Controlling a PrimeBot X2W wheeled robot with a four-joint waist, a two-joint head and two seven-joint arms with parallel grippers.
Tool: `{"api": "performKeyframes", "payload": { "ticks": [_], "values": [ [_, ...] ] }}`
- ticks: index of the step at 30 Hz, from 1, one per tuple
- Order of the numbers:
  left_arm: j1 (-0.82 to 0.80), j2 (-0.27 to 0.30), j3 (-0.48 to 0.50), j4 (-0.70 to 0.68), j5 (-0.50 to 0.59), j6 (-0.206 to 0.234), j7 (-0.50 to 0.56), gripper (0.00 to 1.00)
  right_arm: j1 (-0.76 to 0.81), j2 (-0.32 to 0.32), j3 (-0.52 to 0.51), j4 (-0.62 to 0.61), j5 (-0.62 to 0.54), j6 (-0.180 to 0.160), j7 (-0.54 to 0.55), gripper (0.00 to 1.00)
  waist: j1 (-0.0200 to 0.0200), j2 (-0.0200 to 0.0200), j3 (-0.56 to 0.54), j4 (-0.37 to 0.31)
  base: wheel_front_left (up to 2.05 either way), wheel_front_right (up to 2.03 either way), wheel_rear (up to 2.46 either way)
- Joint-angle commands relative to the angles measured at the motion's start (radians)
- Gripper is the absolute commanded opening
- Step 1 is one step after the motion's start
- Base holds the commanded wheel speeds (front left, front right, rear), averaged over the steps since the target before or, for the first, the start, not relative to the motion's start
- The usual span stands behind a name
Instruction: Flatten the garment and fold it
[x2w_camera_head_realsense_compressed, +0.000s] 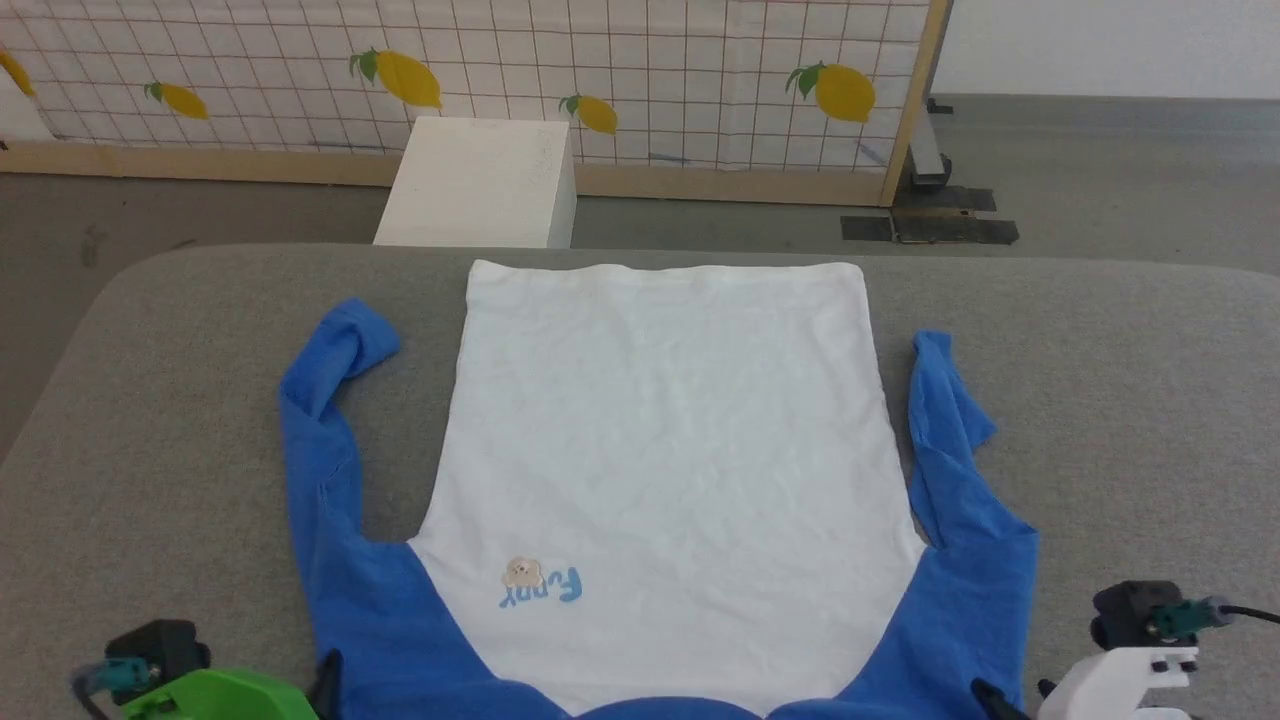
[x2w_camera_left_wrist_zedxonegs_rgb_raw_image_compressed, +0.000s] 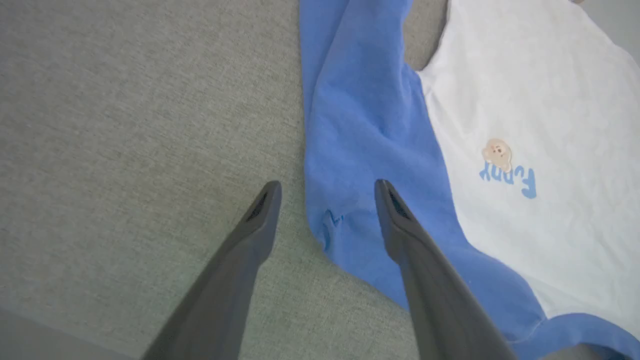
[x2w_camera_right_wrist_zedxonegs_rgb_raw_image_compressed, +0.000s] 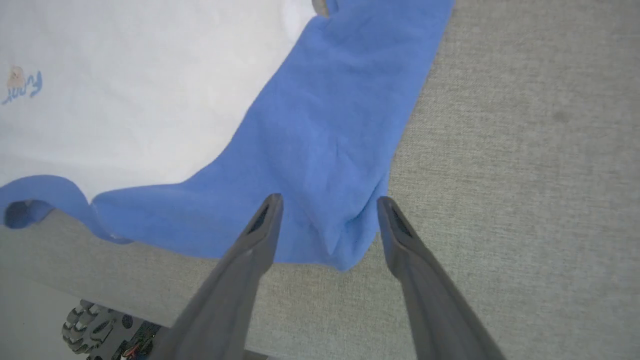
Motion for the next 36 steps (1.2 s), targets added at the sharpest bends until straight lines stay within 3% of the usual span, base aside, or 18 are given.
{"api": "performKeyframes", "payload": {
  "ticks": [1, 5, 7, 11, 15, 21, 27, 36],
  "values": [
    [-0.008, 0.023, 0.021, -0.029, 0.001, 0.013, -0.006, 1.0, -0.022, -0.002, -0.025, -0.017, 0.035, -0.002, -0.021, 1.0, 0.0001, 0.0, 0.001, 0.002, 0.0, 0.0, 0.0],
    [-0.038, 0.043, 0.101, -0.1, 0.018, 0.022, -0.12, 1.0, -0.07, -0.002, -0.117, -0.049, 0.125, -0.002, -0.076, 1.0, 0.0001, 0.0, 0.005, 0.004, 0.0, 0.0, 0.0],
    [-0.073, 0.062, 0.124, -0.123, 0.051, -0.02, -0.252, 1.0, -0.128, -0.002, -0.183, -0.047, 0.115, -0.002, -0.109, 1.0, 0.0001, 0.0, 0.016, 0.003, 0.0, 0.0, 0.0],
    [-0.133, 0.043, 0.128, -0.096, 0.095, -0.105, -0.531, 1.0, -0.282, -0.002, -0.269, 0.012, 0.044, -0.002, -0.14, 1.0, 0.0001, 0.0, 0.041, 0.008, 0.0, 0.0, 0.0],
    [-0.181, 0.036, 0.09, -0.037, 0.173, -0.159, -0.703, 1.0, -0.452, -0.002, -0.255, 0.102, -0.085, -0.002, -0.131, 1.0, 0.0001, 0.0, 0.088, 0.023, 0.0, 0.0, 0.0],
    [-0.26, 0.016, 0.057, 0.007, 0.25, -0.216, -0.732, 1.0, -0.697, -0.019, -0.188, 0.281, -0.242, -0.002, -0.056, 1.0, 0.0001, 0.0, 0.201, 0.055, 0.0, 0.0, 0.0],
    [-0.32, -0.046, 0.087, 0.004, 0.267, -0.264, -0.732, 1.0, -0.885, -0.033, -0.15, 0.443, -0.368, -0.002, 0.033, 1.0, 0.0001, 0.0, 0.312, 0.097, 0.0, 0.0, 0.0],
    [-0.384, -0.105, 0.11, 0.013, 0.293, -0.313, -0.733, 1.0, -0.978, -0.022, -0.185, 0.583, -0.481, -0.002, 0.079, 1.0, 0.0001, 0.0, 0.393, 0.142, 0.0, 0.0, 0.0]
  ]
}}
